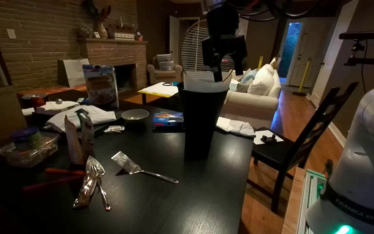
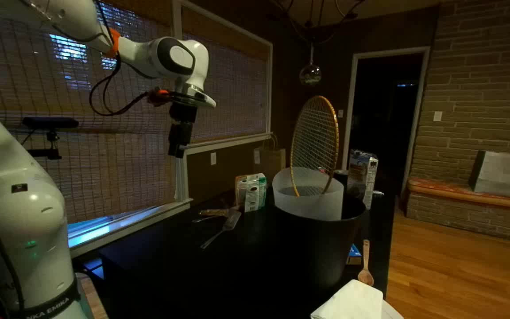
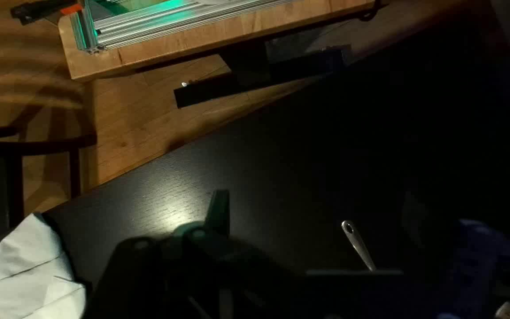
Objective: Move the green and white sachet forward
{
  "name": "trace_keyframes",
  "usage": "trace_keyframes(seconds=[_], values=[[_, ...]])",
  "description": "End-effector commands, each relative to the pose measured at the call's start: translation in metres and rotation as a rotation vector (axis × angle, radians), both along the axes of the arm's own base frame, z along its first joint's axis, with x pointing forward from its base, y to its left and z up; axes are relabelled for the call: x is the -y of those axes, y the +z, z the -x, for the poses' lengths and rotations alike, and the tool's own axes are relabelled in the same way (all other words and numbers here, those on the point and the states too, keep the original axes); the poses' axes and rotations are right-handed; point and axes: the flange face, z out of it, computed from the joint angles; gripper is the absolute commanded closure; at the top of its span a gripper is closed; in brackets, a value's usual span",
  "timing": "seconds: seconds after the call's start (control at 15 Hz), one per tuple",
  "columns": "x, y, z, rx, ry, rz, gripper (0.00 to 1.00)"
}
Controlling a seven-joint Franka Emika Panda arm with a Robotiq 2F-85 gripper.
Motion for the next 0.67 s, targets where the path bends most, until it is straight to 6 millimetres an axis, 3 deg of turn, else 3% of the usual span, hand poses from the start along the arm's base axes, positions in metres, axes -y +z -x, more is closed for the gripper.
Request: trace_keyframes(seconds=[0.0,0.27,0.4,0.6], values=[[0.0,0.001,0.0,-0.001,0.0,0.0,0.0],[0.0,0.001,0.0,0.0,0.0,0.0,0.0],[0.005,-0.002,-0.02,0.053,-0.12,0.008,0.0],[0.014,0.003,-0.071,0.213,-0.191,0.083,0.0]])
